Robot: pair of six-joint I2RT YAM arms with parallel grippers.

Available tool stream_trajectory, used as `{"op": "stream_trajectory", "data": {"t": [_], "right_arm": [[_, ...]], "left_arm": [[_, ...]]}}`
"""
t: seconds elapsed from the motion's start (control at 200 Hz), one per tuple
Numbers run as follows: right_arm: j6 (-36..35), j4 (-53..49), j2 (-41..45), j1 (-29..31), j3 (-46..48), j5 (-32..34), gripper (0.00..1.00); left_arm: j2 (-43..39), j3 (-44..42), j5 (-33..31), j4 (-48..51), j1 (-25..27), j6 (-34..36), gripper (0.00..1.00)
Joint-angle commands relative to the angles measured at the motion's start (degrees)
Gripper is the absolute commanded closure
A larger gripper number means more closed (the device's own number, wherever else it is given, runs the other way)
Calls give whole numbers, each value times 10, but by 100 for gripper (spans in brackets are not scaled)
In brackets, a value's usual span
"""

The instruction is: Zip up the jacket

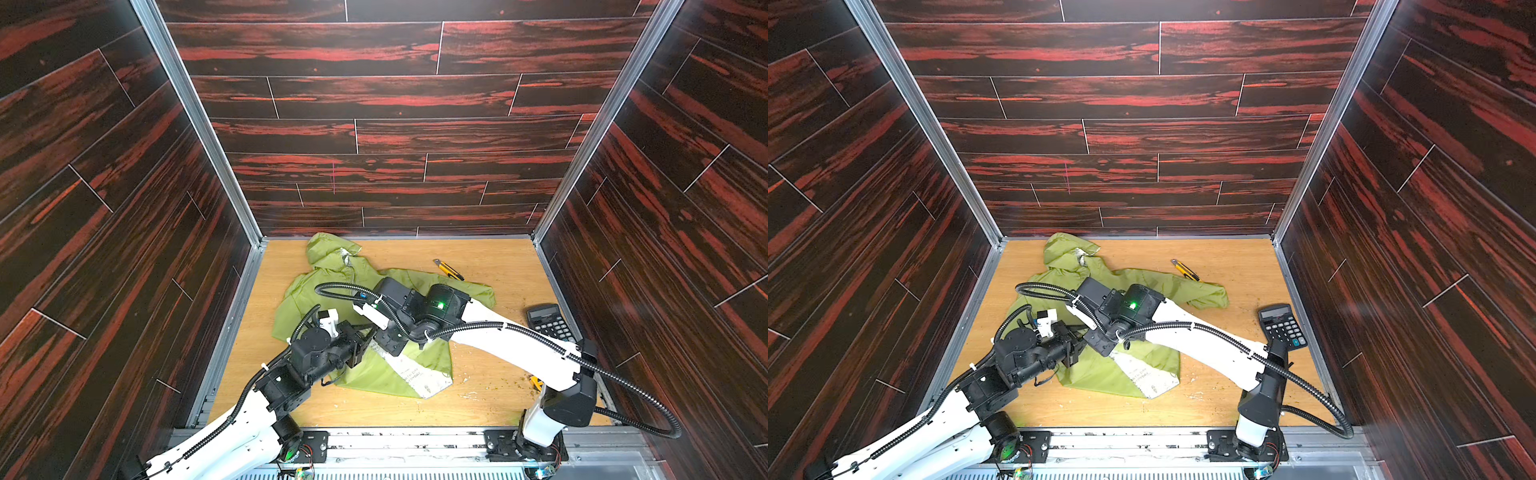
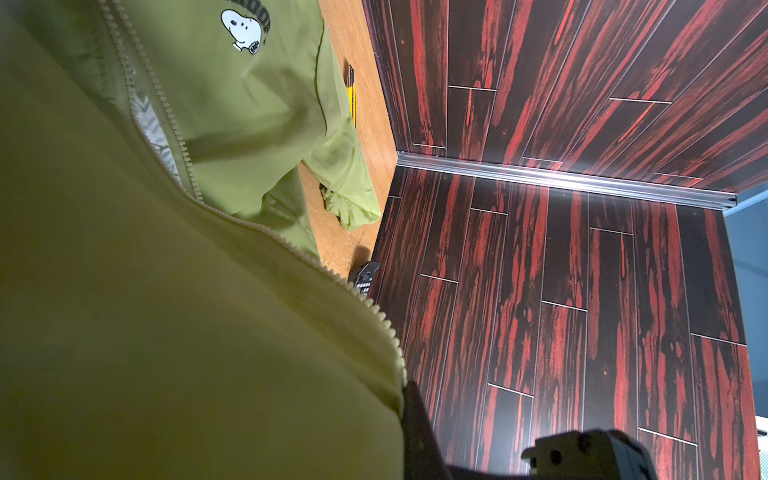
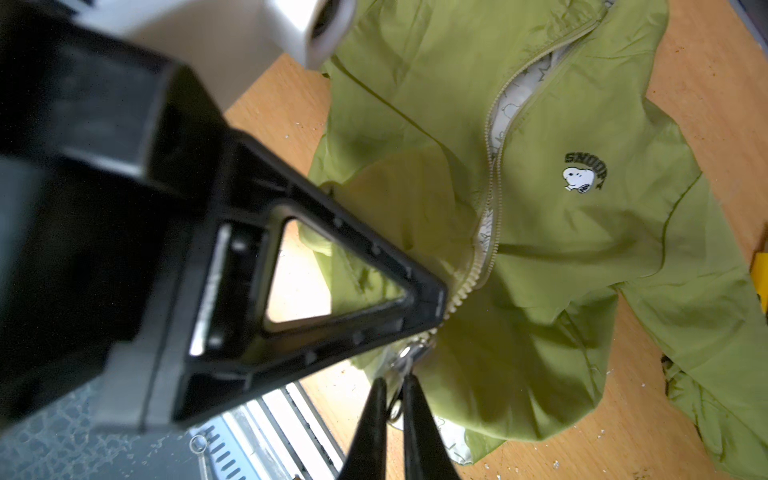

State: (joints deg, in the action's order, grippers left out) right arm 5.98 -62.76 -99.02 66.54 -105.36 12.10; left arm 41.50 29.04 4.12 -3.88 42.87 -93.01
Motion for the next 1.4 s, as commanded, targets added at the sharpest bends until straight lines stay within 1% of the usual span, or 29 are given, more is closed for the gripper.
{"op": "stream_trajectory", "data": {"t": [0.0, 0.115, 0.24, 0.476, 0.511, 0.606, 0.646, 0.706, 0.731, 0.857, 0.977, 1.087, 1.242, 1.393], "right_arm": [[1, -5, 13, 2, 3, 15, 90], [3, -5, 11, 1, 2, 16, 93], [5, -3, 12, 1, -2, 14, 100], [6, -2, 16, 1, -4, 9, 100], [6, -2, 17, 2, -4, 8, 100], [7, 2, 20, 0, -3, 1, 100], [7, 4, 20, 1, -3, -2, 100], [7, 4, 20, -1, -4, -10, 100], [8, 5, 20, -1, -4, -15, 100], [11, 6, 17, -4, -5, -33, 100], [11, 6, 11, -6, -5, -48, 100], [16, 7, 6, -13, -5, -68, 100], [22, 12, 0, -25, -2, -100, 100], [30, 14, -12, -45, -5, -134, 100]], "left_arm": [[-12, 1, 11, -9, 0, -3, 100], [-12, 1, 17, -10, 0, -3, 100], [-14, 1, 20, -10, 0, -2, 100], [-26, -4, 19, -7, 0, -1, 100], [-30, -6, 19, -6, 0, -2, 97], [-39, -9, 15, 5, 0, -1, 77], [-43, -10, 13, 11, 0, 0, 71], [-47, -10, 12, 23, 0, 4, 63], [-49, -10, 12, 27, 0, 7, 61], [-60, -13, 10, 53, 0, 19, 56], [-79, -21, 5, 85, 1, 33, 53], [-105, -39, -4, 89, 2, 40, 51], [-147, -54, -24, 97, 3, 67, 46], [-155, -53, -25, 103, 9, 103, 44]]}}
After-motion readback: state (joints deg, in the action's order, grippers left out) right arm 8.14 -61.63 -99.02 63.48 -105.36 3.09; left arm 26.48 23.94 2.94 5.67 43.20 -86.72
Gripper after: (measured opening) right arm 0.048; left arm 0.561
